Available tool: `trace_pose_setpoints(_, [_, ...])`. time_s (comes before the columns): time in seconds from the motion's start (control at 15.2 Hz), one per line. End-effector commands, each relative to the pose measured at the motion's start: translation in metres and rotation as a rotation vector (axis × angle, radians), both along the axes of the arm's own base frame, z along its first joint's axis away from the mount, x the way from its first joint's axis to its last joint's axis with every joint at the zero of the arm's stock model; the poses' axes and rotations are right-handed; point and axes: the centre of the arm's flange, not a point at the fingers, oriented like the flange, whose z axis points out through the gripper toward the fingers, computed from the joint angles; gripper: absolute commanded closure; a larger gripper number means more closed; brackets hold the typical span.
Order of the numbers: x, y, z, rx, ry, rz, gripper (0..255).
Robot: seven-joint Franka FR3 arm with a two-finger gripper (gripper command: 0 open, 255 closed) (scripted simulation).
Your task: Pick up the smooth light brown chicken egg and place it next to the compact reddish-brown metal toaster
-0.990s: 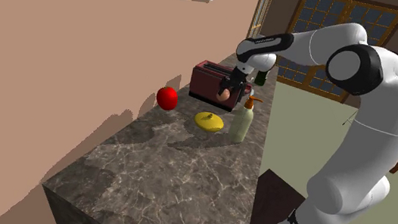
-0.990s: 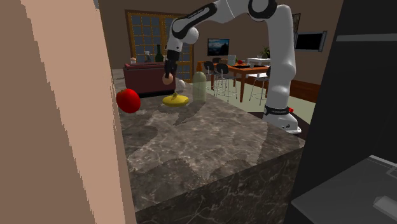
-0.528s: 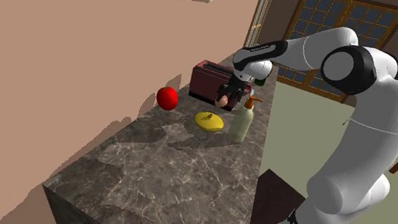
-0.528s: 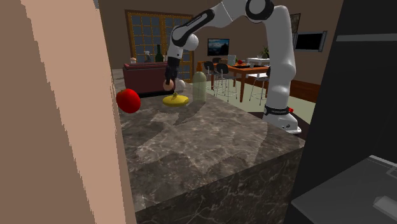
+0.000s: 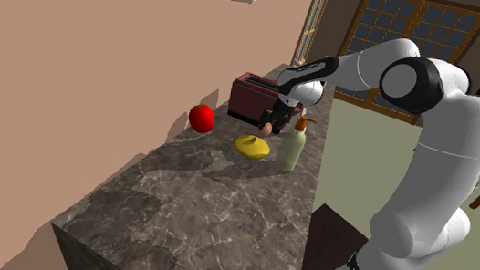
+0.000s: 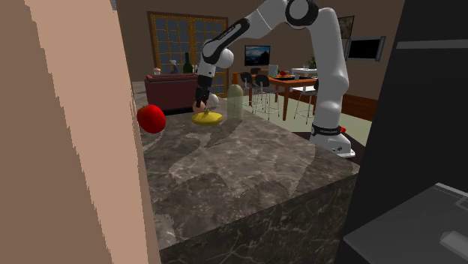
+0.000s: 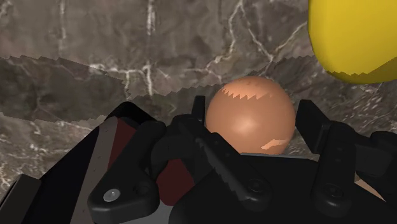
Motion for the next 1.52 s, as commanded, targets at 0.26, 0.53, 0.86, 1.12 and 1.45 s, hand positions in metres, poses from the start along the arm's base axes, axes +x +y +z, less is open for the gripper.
trace_pose_setpoints(0.26, [0.0,0.0,-0.004,0.001,0.002,0.0,255])
trace_pose_setpoints(0.53, [0.001,0.0,-0.004,0.001,0.002,0.0,0])
trace_pose_setpoints(0.86, [-0.003,-0.003,0.009,0.001,0.002,0.0,0])
trace_pose_setpoints(1.12, [-0.01,-0.01,0.044,0.001,0.002,0.0,0])
trace_pose_setpoints(1.45, [-0.01,-0.01,0.044,0.001,0.002,0.0,0])
